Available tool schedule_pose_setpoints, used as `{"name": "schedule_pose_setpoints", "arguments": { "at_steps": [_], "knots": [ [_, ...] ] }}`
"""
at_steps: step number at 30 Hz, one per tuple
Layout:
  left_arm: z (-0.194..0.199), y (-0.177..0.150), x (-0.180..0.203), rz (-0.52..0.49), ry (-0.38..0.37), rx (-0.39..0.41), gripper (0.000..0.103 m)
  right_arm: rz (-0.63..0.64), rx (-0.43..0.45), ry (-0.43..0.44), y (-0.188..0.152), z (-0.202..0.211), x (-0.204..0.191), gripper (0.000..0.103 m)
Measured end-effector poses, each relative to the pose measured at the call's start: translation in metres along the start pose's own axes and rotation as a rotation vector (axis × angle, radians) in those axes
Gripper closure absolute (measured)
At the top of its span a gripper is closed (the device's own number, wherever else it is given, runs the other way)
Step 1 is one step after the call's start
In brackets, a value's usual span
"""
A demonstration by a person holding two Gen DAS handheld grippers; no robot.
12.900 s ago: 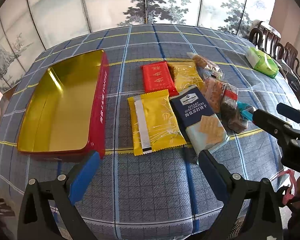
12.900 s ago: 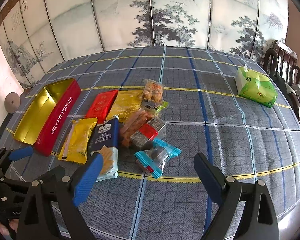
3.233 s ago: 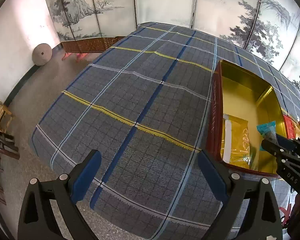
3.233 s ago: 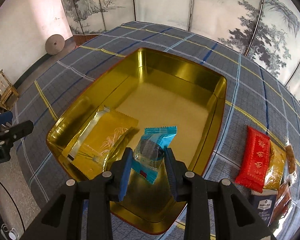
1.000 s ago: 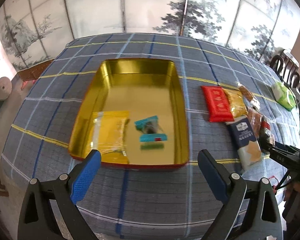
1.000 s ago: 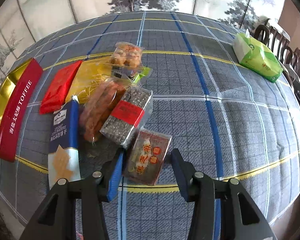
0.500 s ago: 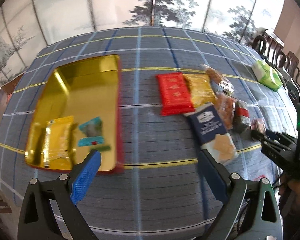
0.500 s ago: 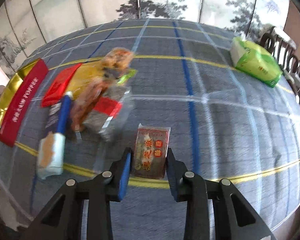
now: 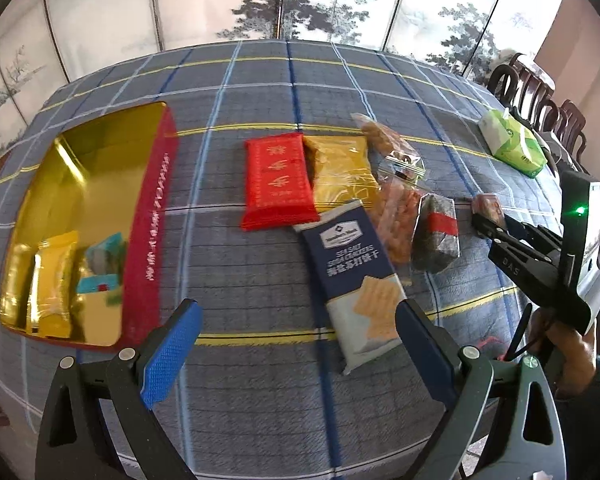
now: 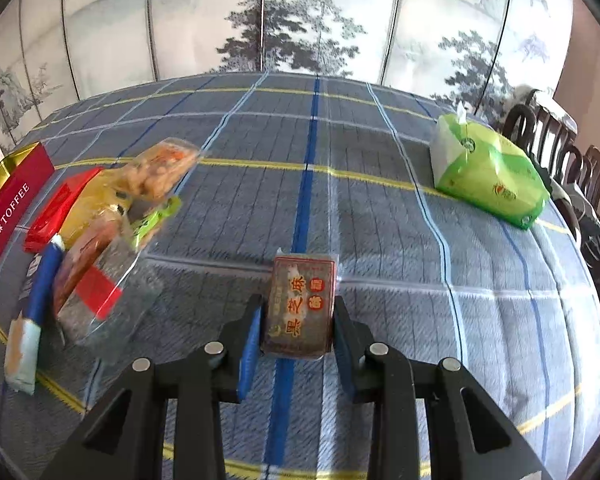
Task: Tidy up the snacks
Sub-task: 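Grasp the brown boxed cake with the right tool and lift it, then lower the left tool onto the Member's Mark cracker pack and grasp it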
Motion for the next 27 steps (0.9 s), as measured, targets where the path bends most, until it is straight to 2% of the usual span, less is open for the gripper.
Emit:
{"name": "schedule_pose_setpoints", "arguments": {
  "at_steps": [3,14,20,27],
  "knots": [
    [-0.005,0.002,0.003,0.016,-0.003,-0.009,0.003,-0.005,0.011,0.01,0.001,-0.002,0.003,0.07],
    [-0.023,0.009,0.022,0.065,-0.061,-0.044,0.001,-0.022,0.012,0.024,0.001,-0.003,0.005,0.07],
    [-0.038,0.011,0.033,0.023,-0.017,-0.049,0.001,-0.022,0.012,0.025,0.001,-0.003,0.005,0.07],
    [-0.05,0.003,0.016,0.032,0.028,-0.081,0.001,-0.024,0.012,0.027,0.001,-0.003,0.005,0.07]
  ]
}}
Point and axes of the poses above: each gripper's, at about its wrist camera, not at the fingertips, and z roughly against the way its jaws point, x to its right, y to its top, the point moved 5 cm from there along -z, roughly the way its jaws point
